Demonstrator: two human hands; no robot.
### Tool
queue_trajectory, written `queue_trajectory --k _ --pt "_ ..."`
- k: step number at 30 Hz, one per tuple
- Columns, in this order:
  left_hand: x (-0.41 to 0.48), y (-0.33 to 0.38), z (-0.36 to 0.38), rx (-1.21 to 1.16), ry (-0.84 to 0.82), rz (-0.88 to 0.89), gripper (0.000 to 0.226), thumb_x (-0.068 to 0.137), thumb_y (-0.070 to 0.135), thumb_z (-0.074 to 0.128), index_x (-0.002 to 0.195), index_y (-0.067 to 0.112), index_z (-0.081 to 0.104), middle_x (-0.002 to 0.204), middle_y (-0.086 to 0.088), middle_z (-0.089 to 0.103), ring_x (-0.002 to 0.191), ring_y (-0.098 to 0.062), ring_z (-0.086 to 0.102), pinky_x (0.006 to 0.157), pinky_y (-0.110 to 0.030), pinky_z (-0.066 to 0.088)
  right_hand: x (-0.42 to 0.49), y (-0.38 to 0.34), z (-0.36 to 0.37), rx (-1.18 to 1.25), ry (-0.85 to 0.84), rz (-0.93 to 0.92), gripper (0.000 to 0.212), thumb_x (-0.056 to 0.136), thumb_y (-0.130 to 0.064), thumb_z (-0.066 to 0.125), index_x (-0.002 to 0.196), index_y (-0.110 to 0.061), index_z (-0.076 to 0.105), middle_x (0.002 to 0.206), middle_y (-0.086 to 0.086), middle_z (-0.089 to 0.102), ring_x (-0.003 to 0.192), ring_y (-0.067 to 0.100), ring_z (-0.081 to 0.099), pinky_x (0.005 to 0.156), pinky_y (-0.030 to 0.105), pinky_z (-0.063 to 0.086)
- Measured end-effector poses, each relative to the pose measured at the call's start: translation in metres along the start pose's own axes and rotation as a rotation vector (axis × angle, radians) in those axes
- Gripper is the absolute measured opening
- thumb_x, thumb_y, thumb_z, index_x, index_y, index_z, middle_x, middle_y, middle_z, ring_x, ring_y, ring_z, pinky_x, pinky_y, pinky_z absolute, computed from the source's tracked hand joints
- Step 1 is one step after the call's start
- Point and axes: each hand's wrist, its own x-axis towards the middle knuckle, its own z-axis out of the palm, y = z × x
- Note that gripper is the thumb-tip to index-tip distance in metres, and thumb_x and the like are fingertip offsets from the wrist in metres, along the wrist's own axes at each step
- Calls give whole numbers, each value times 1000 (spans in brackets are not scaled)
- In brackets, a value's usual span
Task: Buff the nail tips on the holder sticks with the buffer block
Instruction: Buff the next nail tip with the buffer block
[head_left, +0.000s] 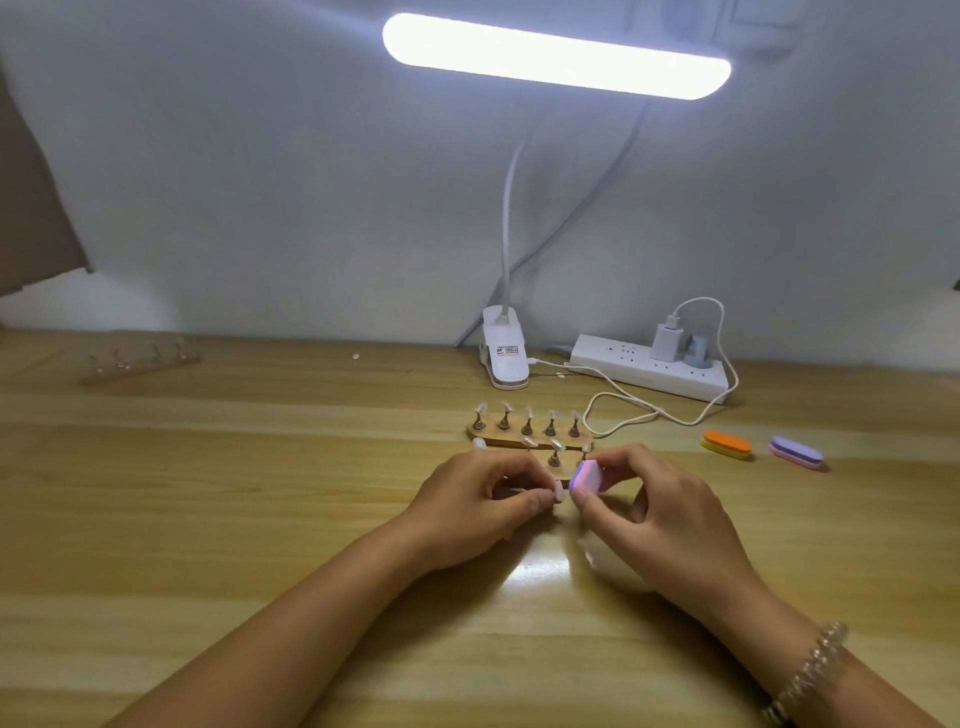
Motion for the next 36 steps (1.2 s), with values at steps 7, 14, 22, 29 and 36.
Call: queue_trajectory --k 7,14,22,29,36 --pt "0 3 -1 109 22 2 9 89 19 71 92 27 74 81 18 67 67 10 55 65 -17 39 -8 -10 1 -141 -22 -111 31 79 -65 58 93 -38 56 89 -21 60 65 -2 51 55 23 38" --pt "-1 3 -2 48 4 3 9 87 17 70 89 25 73 89 11 69 89 -12 66 79 -36 53 -8 -10 -1 -119 -53 -148 32 78 -66 58 90 -37 57 86 -21 60 67 2 53 53 20 35" --pt "0 1 -2 54 8 21 13 91 12 67 95 23 74 90 10 70 90 -10 64 84 -37 53 -9 -11 1 -143 -46 -142 35 75 -68 56 89 -36 55 85 -21 60 65 -1 51 53 23 38" --pt "-1 0 -2 42 16 25 12 93 14 65 97 21 74 82 15 66 73 4 56 66 -24 42 -9 -10 3 -165 -48 -137 31 75 -66 56 88 -37 56 84 -22 60 65 -2 51 52 20 34" --pt "-2 3 0 64 31 10 10 99 24 60 97 28 69 87 15 71 57 -8 59 61 -31 49 -1 -1 -1 23 82 -22 21 79 -55 63 90 -38 60 89 -22 65 62 2 51 58 24 35"
